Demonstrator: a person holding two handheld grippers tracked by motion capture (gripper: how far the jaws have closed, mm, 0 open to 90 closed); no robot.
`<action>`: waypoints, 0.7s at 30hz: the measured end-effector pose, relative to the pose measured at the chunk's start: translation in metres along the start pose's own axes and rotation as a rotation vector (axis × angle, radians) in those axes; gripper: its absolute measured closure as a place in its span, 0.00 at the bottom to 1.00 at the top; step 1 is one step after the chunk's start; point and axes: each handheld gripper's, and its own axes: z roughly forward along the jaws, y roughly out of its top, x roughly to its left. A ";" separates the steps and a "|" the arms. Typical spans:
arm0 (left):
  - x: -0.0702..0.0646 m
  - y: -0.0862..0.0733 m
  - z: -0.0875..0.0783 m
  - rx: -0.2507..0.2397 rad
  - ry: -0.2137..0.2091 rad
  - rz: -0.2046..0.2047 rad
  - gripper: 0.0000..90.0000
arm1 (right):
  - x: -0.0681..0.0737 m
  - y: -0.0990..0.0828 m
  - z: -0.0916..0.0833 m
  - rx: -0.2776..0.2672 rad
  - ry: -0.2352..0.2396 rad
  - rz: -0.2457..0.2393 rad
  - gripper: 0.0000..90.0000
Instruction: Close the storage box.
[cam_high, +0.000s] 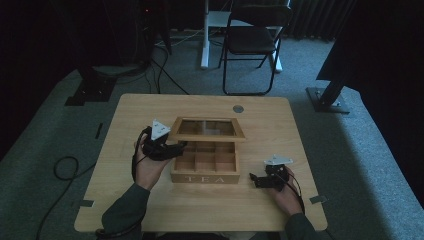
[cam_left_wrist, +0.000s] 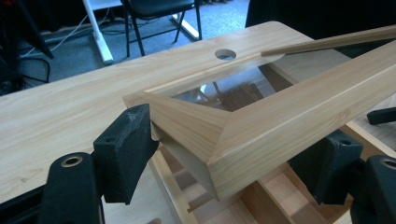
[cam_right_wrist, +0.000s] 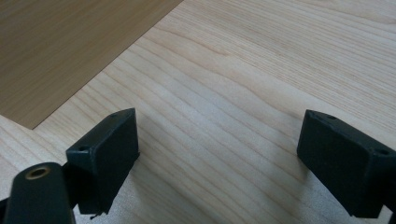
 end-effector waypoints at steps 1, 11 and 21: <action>0.000 -0.001 0.000 0.001 -0.001 -0.004 0.29 | 0.000 0.000 0.000 0.000 0.000 0.000 0.14; -0.001 -0.009 0.000 0.001 -0.008 -0.032 0.30 | 0.000 0.000 0.000 0.000 0.000 -0.001 0.14; -0.001 -0.017 -0.002 0.006 -0.019 -0.051 0.31 | 0.000 0.000 0.000 -0.001 0.000 -0.001 0.14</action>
